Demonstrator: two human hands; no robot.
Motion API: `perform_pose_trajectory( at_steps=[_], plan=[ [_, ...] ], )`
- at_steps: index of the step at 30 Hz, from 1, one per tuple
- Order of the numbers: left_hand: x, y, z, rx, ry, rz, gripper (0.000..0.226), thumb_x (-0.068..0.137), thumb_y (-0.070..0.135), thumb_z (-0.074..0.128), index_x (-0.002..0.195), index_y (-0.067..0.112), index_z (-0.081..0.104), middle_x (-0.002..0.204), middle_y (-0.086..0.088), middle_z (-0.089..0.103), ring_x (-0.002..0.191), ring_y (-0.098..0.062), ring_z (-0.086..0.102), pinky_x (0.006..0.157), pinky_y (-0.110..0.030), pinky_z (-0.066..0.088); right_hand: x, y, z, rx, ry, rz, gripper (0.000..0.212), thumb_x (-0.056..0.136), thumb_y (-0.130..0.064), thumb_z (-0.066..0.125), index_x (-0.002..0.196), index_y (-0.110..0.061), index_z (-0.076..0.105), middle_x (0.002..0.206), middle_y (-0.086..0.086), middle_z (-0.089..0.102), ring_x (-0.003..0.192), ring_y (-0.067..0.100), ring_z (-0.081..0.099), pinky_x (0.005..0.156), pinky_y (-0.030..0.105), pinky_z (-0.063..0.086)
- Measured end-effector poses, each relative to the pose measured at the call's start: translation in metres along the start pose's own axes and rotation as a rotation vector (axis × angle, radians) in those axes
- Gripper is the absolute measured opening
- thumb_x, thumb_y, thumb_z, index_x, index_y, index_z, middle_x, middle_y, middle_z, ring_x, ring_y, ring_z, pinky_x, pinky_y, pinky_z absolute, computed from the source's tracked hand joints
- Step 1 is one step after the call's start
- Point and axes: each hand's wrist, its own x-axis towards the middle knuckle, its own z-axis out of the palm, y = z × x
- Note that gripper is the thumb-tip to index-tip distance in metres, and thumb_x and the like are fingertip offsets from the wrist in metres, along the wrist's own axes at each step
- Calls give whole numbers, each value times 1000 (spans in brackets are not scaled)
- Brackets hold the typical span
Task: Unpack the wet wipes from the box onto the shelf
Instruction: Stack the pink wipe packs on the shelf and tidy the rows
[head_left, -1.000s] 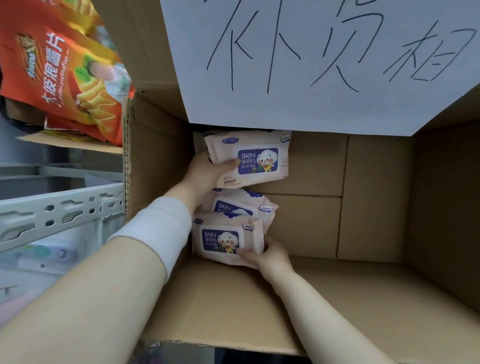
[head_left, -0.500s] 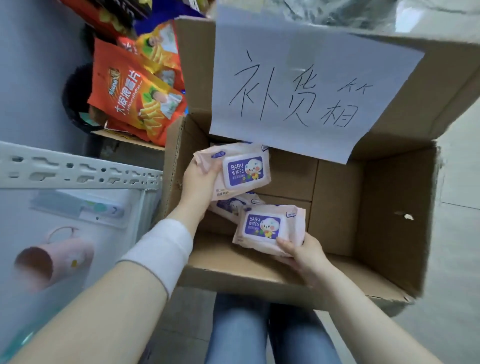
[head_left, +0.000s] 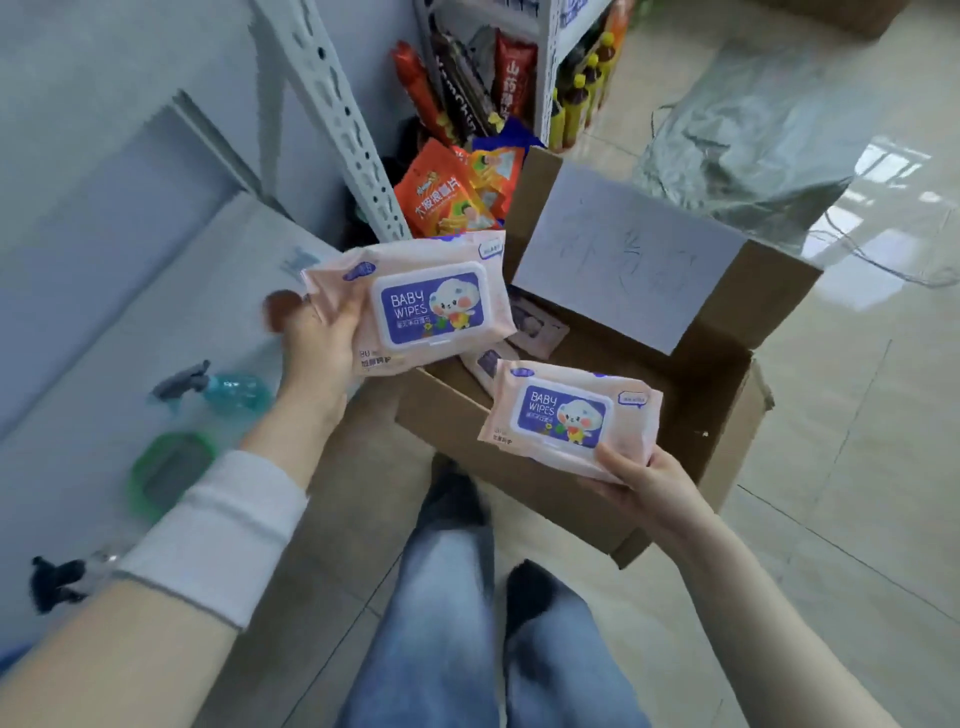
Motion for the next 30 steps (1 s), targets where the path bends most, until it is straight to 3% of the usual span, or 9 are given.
perform_pose_trajectory(
  at_steps=[4,10,11,13,14,17,19,24,30],
  plan=[
    [-44,50,-76,-94,103,78,13,93,26,54,90,25,67,82,11,73,81,-13,67,77,-36,54,-52,-16,42,-129,-111,-54,60,58,-31,73,114,-15,58,110,6,69,93,22,70,69,31,60],
    [-110,102,-202,-177,283,218,15,93,19,54,91,23,67,80,10,73,75,-8,68,76,-33,54,-116,-14,135,-217,-337,-143,68,54,-33,84,111,-8,59,97,8,73,83,20,72,58,26,58],
    [-122,106,-227,-181,323,237,17,93,18,53,89,25,68,79,12,73,75,-7,67,78,-34,53,-125,-11,154,-227,-383,-156,60,59,-26,84,110,-6,59,96,10,73,80,19,72,56,25,58],
    [-146,111,-281,-190,405,276,22,94,18,53,85,30,69,78,15,73,74,-4,67,79,-34,53,-147,-2,195,-248,-459,-164,33,80,-8,65,112,-6,57,98,9,70,77,17,72,56,24,58],
    [-159,112,-309,-192,442,296,24,94,18,52,84,32,68,78,16,73,75,-2,67,78,-32,53,-157,6,218,-262,-502,-168,32,81,-9,65,111,-7,57,98,8,70,78,18,72,56,24,58],
    [-200,110,-397,-197,577,323,20,94,19,52,86,30,66,76,17,72,76,-3,66,75,-30,53,-184,40,285,-344,-621,-227,82,38,-38,92,108,-10,59,98,5,74,88,19,71,62,26,58],
    [-227,104,-457,-216,668,324,16,93,23,54,85,29,67,74,15,72,77,-8,66,76,-35,53,-204,68,330,-398,-680,-232,97,30,-44,93,113,-9,58,103,5,73,93,19,70,66,26,57],
    [-281,79,-585,-208,845,327,16,93,23,54,85,30,66,73,19,71,77,-5,64,78,-35,51,-248,131,434,-481,-831,-252,90,34,-43,92,111,-11,58,103,5,73,94,20,70,68,28,58],
    [-307,38,-687,-274,1001,278,12,94,24,54,90,28,64,72,14,71,72,-7,66,70,-33,53,-272,174,541,-599,-937,-275,91,29,-46,93,105,-7,61,101,7,73,93,21,70,68,28,58]
  ],
)
